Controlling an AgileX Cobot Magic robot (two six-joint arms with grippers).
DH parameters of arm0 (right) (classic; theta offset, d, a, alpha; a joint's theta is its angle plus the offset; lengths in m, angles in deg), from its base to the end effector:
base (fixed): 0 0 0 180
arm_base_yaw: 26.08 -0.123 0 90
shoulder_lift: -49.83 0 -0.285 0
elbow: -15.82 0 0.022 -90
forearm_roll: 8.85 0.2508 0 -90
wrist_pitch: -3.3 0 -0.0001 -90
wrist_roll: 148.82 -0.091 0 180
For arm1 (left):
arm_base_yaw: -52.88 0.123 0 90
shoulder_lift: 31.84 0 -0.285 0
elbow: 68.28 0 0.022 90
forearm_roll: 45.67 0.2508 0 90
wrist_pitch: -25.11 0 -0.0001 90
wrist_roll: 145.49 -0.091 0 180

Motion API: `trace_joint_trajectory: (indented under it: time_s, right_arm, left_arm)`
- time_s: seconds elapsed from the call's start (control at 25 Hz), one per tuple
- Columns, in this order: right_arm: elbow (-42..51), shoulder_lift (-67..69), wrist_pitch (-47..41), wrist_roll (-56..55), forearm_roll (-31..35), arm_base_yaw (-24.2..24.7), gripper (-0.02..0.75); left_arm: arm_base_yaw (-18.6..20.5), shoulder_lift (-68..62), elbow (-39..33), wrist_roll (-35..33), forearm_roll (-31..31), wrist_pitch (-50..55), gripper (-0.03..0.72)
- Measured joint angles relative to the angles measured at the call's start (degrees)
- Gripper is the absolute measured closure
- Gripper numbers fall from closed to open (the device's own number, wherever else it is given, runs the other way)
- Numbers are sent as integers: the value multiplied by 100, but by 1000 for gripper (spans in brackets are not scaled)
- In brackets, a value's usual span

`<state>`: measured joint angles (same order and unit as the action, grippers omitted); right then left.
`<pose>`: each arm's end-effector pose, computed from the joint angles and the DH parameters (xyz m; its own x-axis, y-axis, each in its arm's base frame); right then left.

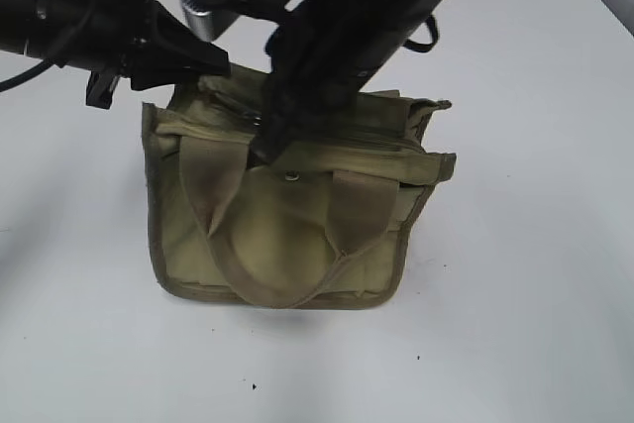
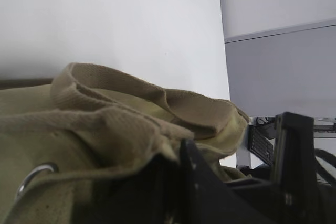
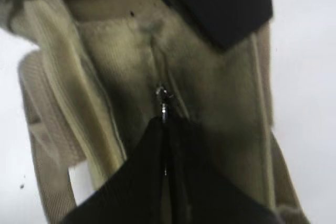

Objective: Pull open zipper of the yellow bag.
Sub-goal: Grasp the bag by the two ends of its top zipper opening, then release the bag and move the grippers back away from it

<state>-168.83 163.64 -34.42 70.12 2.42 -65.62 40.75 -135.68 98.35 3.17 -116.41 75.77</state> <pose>0.3086 0.2689 0.2470 -0.2146 -0.8205 -0.5298 -0.9125 0.3618 -0.1908 0.3203 -0.1369 0.2576 -0.9450 -0.1442 -0.2935 0.1625 0.5716 -0.8043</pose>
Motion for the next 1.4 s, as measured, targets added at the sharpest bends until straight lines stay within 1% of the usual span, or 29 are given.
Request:
trace_joint_trajectory:
  time_s: [0.16,0.28,0.4,0.52,0.6,0.72,0.84,0.88,0.92,1.0,1.08,1.12,1.2,1.28,1.4]
  right_arm:
    - [0,-276,-938,-499,-193,440,736]
    - [5,-579,-1750,-818,-264,920,736]
    - [11,-845,-2381,-1085,-275,1352,736]
    - [11,-998,-2917,-1264,-304,1662,736]
    - [16,-1023,-3081,-1305,-348,1762,736]
    - [16,-1028,-3133,-1466,-336,1785,736]
    - [16,-1044,-3147,-1640,-136,1785,719]
    - [16,-1066,-3152,-1687,-46,1785,697]
    - [16,-1097,-3152,-1757,47,1785,654]
    - [16,-1212,-3157,-1938,188,1785,527]
    - [33,-1359,-3164,-2134,215,1785,371]
    - [86,-1463,-3164,-2193,215,1785,311]
    - [279,-1695,-3158,-2251,215,1785,216]
    - [708,-2007,-3158,-2298,215,1785,175]
    - [1472,-2603,-3158,-2392,220,1785,159]
  left_arm:
    - [-14,0,0,0,-145,51,658]
    - [-14,0,0,0,-196,57,658]
    - [-14,0,0,0,-220,57,658]
    - [-14,0,0,0,-220,51,658]
    - [-14,0,0,0,-220,33,658]
    - [-14,0,0,0,-220,26,658]
    - [-14,0,0,0,-215,10,654]
    - [-14,13,0,0,-189,10,647]
    - [-14,43,0,0,-119,8,630]
    - [-14,184,0,0,117,-11,564]
    - [5,431,0,0,500,-34,454]
    - [28,610,0,0,726,-22,397]
    - [87,997,7,0,1224,53,318]
    - [112,1487,7,174,1868,94,284]
    - [118,2247,7,877,3158,398,267]
